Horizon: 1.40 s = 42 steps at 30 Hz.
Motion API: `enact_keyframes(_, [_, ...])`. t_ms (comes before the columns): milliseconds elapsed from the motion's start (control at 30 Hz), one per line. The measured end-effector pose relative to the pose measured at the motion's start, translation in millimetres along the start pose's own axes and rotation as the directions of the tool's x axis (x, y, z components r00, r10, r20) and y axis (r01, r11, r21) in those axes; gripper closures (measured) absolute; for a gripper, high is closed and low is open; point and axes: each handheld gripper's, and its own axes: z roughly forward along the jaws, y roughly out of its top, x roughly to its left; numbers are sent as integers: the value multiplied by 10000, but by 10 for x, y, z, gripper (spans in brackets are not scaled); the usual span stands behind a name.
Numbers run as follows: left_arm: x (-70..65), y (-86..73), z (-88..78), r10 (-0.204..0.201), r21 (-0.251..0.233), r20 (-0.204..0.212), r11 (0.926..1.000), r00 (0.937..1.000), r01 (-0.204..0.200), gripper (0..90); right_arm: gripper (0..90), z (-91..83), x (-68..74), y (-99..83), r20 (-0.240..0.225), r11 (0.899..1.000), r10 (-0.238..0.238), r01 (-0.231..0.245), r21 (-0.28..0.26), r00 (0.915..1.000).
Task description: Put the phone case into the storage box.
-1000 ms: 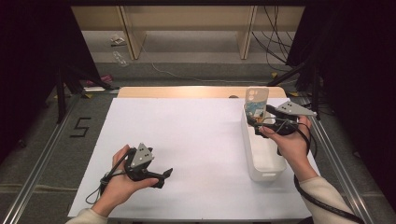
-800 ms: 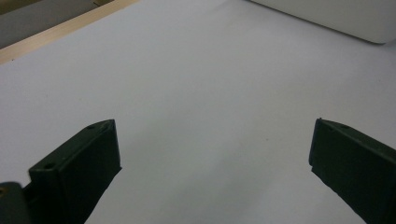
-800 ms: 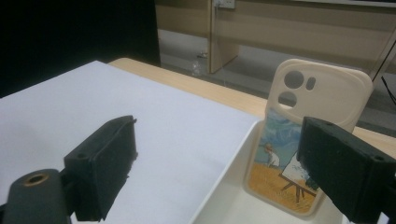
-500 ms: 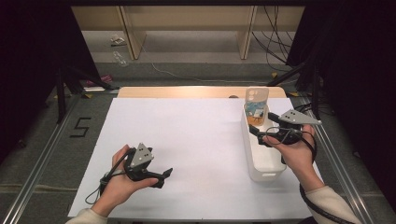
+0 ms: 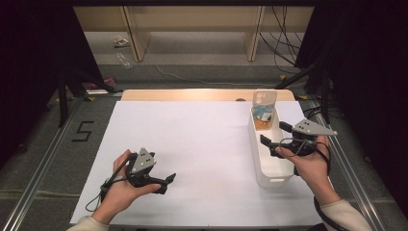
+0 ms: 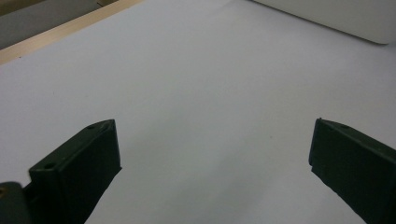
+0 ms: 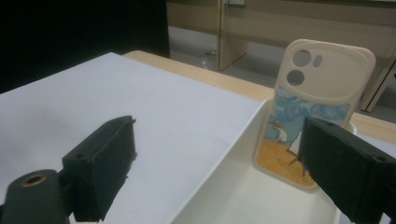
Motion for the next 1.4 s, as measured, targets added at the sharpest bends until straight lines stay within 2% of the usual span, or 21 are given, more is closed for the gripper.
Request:
enact_keyframes(467, [0, -2, 1, 10, -1, 3, 10000, 10000, -10, 15, 121, -95, 46, -105, -268, 9999, -69, 67, -77, 9996])
enact_keyframes(1400, [0, 0, -1, 5, -31, 0, 10000, 10000, -5, 14, 121, -280, 87, -295, -220, 9993, 43, -51, -367, 9997])
